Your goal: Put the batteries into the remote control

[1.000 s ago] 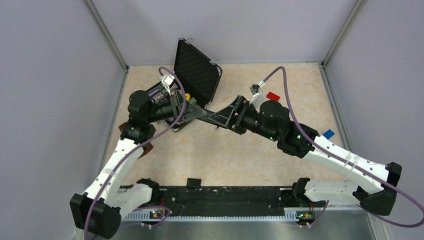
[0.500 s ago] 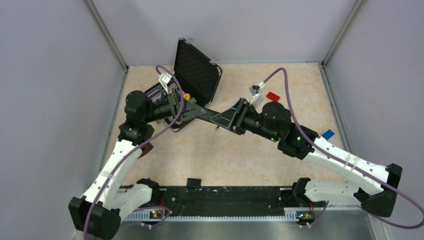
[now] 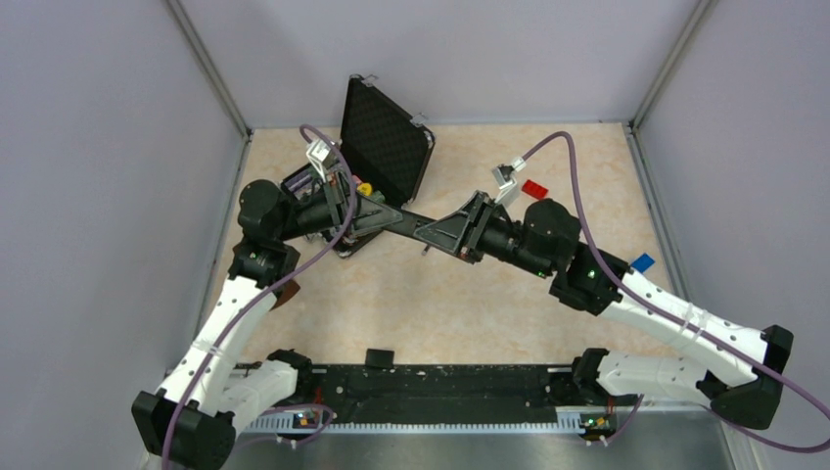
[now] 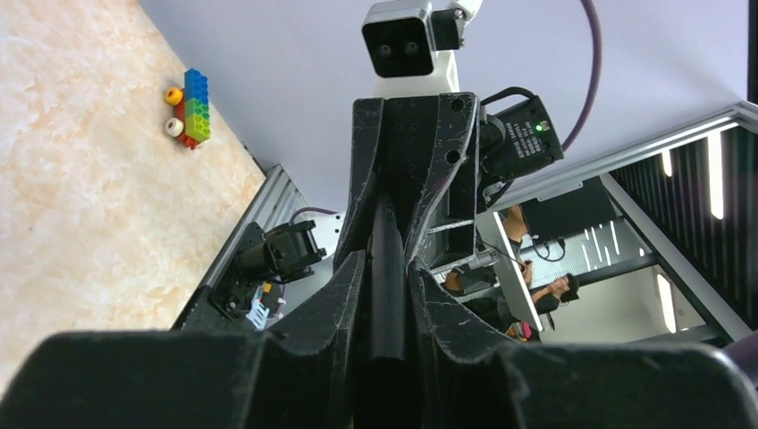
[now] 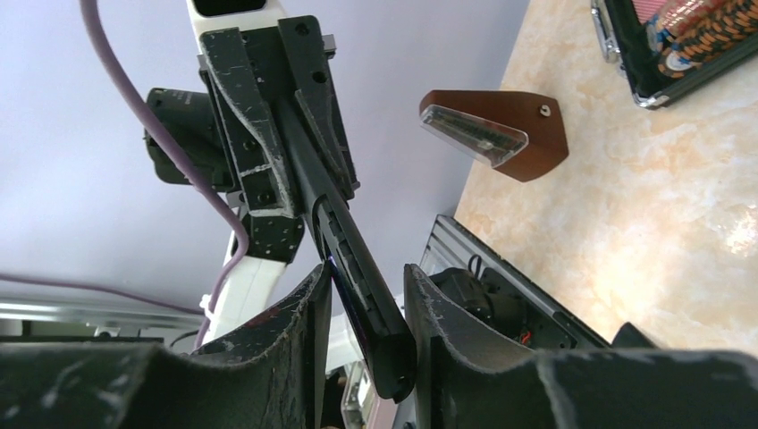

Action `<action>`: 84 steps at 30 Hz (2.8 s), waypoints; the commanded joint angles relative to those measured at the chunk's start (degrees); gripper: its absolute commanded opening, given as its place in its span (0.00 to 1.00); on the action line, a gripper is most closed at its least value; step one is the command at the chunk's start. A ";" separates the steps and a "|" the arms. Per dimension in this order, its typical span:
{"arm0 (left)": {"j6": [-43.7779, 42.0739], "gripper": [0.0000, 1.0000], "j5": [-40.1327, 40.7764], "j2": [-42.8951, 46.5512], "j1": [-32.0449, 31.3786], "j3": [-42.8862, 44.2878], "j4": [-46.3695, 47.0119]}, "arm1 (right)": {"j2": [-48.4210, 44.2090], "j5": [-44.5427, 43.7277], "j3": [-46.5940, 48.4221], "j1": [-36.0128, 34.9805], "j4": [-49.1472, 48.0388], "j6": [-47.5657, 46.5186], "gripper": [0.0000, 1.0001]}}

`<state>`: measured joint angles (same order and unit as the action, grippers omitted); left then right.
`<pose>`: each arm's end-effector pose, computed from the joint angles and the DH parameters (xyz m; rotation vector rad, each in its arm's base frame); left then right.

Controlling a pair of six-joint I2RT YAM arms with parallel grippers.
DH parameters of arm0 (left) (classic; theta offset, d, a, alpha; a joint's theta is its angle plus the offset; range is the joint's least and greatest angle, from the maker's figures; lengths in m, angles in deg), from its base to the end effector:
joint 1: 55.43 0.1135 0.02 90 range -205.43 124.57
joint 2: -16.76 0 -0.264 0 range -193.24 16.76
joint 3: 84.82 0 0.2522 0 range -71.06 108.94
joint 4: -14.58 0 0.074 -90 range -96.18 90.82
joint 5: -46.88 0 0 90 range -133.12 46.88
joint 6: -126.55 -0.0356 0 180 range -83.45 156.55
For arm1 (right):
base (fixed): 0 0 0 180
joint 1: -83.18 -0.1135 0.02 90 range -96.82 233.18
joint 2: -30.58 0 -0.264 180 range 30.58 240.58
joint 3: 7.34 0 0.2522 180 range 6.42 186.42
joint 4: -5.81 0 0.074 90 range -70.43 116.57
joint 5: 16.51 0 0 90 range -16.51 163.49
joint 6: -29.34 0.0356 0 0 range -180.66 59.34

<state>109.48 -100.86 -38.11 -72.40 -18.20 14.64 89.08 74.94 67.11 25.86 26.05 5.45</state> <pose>0.1883 -0.0889 0.3998 0.1940 1.7918 -1.8786 0.1255 0.1973 0.3997 0.1255 1.9283 1.5902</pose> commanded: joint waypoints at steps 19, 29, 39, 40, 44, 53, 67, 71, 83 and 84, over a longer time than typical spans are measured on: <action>-9.44 0.00 0.06 5.91 -0.08 3.12 -8.27 | -13.46 1.01 1.55 0.81 13.27 -9.94 0.84; -15.37 0.00 -9.59 6.91 -0.14 2.08 -9.73 | -0.51 16.22 13.80 0.88 21.95 -34.74 0.86; -25.30 0.00 -15.58 8.77 -1.96 3.37 -12.64 | 8.28 31.32 16.07 0.87 20.50 -38.51 0.65; -25.65 0.00 -15.58 8.81 -2.13 3.34 -12.73 | 7.81 32.58 15.30 0.86 19.22 -38.22 0.64; -26.16 0.00 -15.91 8.66 -2.67 3.01 -12.72 | 7.36 37.41 13.32 0.82 16.02 -36.90 0.60; -27.31 0.00 -15.97 8.66 -2.89 3.19 -12.80 | 11.15 39.71 13.56 0.85 15.48 -36.25 0.60; -22.72 0.60 -10.51 8.99 -2.84 2.29 -12.58 | 12.11 36.85 6.43 0.99 1.88 -28.38 0.00; -16.61 0.67 -3.17 9.68 -2.87 -0.44 -9.81 | 10.85 33.49 2.56 1.37 -5.62 -22.42 0.00; -0.31 0.42 15.19 13.65 -2.87 -16.85 6.00 | 11.36 24.73 -6.05 2.18 -22.46 -10.27 0.00; -0.40 0.42 16.60 14.48 -2.89 -17.10 5.25 | 11.58 24.39 -6.70 2.16 -23.39 -9.23 0.00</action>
<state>105.94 -92.12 -26.77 -75.11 -34.44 14.51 101.25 103.66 61.73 27.34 12.37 -9.13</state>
